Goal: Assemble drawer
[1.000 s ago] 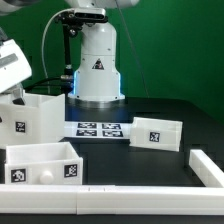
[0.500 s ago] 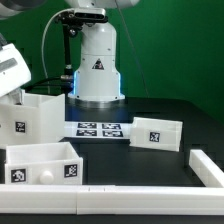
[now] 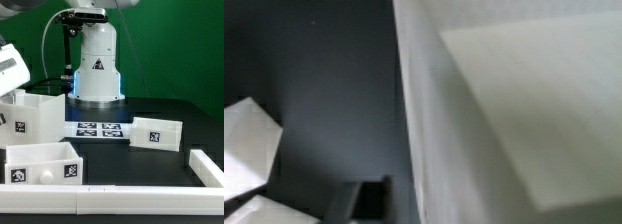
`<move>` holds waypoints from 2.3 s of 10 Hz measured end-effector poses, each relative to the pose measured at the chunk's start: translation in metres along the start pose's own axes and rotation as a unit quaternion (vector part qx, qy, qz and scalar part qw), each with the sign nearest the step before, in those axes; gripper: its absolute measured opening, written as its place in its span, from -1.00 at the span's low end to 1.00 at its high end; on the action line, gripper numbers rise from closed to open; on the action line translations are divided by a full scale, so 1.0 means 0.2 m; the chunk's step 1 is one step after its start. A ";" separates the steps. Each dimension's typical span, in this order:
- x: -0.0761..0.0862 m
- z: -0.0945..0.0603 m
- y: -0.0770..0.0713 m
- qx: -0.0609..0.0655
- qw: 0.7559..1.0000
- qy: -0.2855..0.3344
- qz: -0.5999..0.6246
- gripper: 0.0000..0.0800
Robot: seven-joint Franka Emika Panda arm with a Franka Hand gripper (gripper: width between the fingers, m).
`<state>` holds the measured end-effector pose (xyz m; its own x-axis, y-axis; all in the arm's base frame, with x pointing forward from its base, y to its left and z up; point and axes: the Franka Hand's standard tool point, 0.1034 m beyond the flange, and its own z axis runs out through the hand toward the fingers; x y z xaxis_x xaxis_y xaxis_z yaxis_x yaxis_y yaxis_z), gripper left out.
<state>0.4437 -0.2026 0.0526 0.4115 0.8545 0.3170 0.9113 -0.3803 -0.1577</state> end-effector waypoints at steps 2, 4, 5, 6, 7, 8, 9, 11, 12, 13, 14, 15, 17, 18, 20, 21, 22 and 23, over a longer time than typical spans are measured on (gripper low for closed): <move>0.00 0.00 0.00 0.000 1.000 0.000 0.000 -0.79; 0.00 0.00 0.00 0.000 1.000 0.000 0.000 -0.92; 0.00 0.00 0.00 0.000 1.000 0.000 0.000 -0.92; 0.00 0.00 0.00 0.000 1.000 0.000 0.000 -0.92; 0.00 0.00 0.00 -0.003 1.000 -0.002 0.009 -0.92; 0.00 -0.07 0.02 -0.026 0.998 -0.011 0.048 -0.92; 0.03 -0.16 0.00 -0.056 0.995 -0.020 0.074 -0.92; 0.13 -0.27 -0.03 -0.137 0.980 -0.043 0.140 -0.92; 0.17 -0.25 -0.06 -0.137 0.980 -0.047 0.138 -0.92; 0.15 -0.24 -0.06 -0.136 0.979 -0.048 0.142 -0.92; 0.15 -0.24 -0.06 -0.135 0.978 -0.052 0.149 -0.92; 0.20 -0.24 -0.05 -0.144 0.969 -0.079 0.185 -0.92; 0.45 -0.30 -0.07 -0.167 0.950 -0.142 0.224 -0.92; 0.52 -0.30 -0.09 -0.169 0.929 -0.191 0.267 -0.92; 0.66 -0.26 -0.06 -0.155 0.893 -0.270 0.325 -0.92; 0.66 -0.24 -0.05 -0.139 0.906 -0.279 0.287 -0.92; 0.65 -0.23 -0.08 -0.125 0.893 -0.303 0.308 -0.92; 0.66 -0.22 -0.10 -0.108 0.884 -0.329 0.313 -0.92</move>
Offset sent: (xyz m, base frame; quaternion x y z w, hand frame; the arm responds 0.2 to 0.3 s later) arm 0.0000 0.0000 0.0000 0.0000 0.0000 0.0000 1.0000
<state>0.4813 -0.0971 0.1385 0.8034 0.4469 -0.3935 0.5193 -0.8492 0.0957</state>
